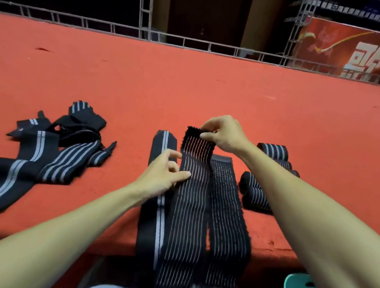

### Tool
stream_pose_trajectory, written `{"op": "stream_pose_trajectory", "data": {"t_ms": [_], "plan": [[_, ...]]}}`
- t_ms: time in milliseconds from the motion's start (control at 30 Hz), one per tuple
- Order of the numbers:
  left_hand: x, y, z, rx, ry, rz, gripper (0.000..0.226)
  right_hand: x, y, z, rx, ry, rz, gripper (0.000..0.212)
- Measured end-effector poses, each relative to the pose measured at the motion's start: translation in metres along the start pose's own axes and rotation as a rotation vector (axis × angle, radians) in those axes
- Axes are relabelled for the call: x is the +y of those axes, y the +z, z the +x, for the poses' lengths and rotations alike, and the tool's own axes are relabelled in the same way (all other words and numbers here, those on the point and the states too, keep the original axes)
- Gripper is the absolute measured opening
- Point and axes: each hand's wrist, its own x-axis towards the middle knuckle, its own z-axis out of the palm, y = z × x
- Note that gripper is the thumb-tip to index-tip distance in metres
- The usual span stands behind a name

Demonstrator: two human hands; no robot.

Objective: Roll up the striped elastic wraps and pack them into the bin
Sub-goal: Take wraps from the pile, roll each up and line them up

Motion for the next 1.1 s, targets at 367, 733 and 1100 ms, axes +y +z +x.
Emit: {"op": "stream_pose_trajectory", "data": {"t_ms": [367, 733, 1100], "plan": [[-0.059, 0.004, 0.042, 0.065, 0.167, 0.424, 0.033, 0.047, 0.066, 0.063, -0.184, 0.1, -0.113, 0.025], [-0.041, 0.039, 0.064, -0.171, 0.228, 0.596, 0.013, 0.086, 0.059, 0.075, -0.255, 0.191, -0.2, 0.023], [-0.04, 0.048, 0.058, -0.095, 0.208, 0.607, 0.062, 0.133, 0.034, 0.04, -0.332, 0.268, -0.484, 0.029]]}}
